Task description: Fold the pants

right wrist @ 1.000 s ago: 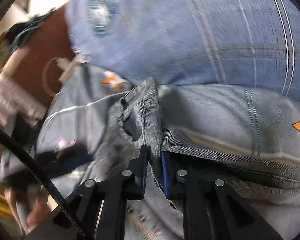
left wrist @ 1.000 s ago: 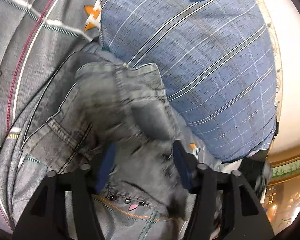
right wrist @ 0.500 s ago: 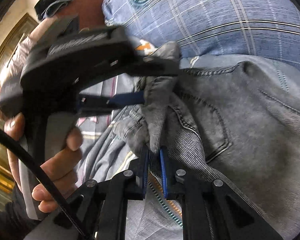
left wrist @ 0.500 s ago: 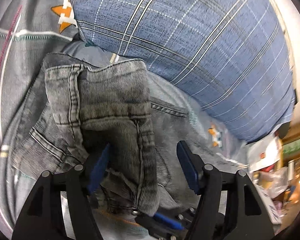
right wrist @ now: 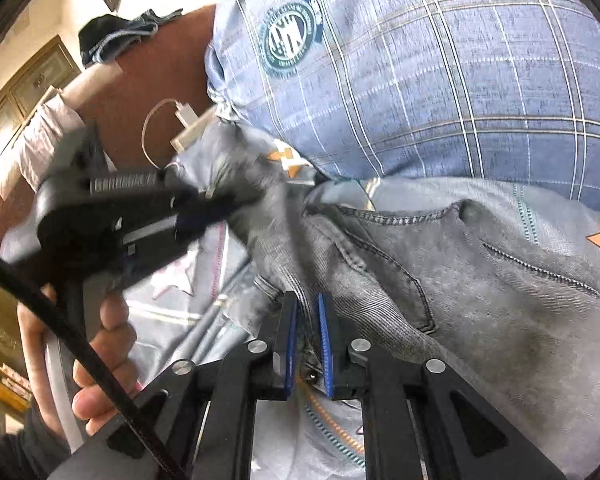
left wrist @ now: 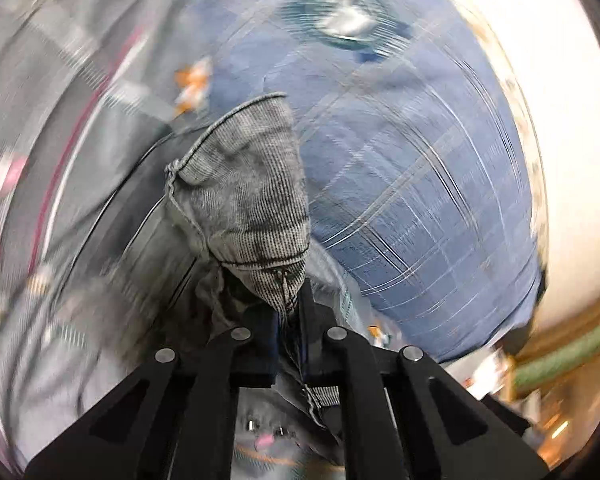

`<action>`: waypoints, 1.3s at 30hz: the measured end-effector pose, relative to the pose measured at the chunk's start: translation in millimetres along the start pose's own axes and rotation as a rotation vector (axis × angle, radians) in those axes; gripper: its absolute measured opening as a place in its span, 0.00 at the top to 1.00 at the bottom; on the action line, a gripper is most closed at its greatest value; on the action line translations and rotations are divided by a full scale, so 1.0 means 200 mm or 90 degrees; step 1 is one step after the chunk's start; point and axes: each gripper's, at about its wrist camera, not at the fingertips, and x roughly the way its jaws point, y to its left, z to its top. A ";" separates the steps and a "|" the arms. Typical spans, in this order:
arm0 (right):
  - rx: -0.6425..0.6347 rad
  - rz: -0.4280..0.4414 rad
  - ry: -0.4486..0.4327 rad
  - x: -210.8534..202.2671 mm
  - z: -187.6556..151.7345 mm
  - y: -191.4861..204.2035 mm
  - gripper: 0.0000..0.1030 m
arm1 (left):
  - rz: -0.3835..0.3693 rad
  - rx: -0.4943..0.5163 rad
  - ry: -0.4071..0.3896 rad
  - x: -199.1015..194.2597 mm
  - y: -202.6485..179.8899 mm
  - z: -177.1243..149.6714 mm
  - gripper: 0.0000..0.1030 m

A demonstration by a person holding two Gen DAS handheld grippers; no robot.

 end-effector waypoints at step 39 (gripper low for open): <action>0.457 -0.218 -0.177 -1.41 -0.39 -1.26 0.36 | 0.274 0.278 -0.147 -0.01 -0.15 -0.29 0.42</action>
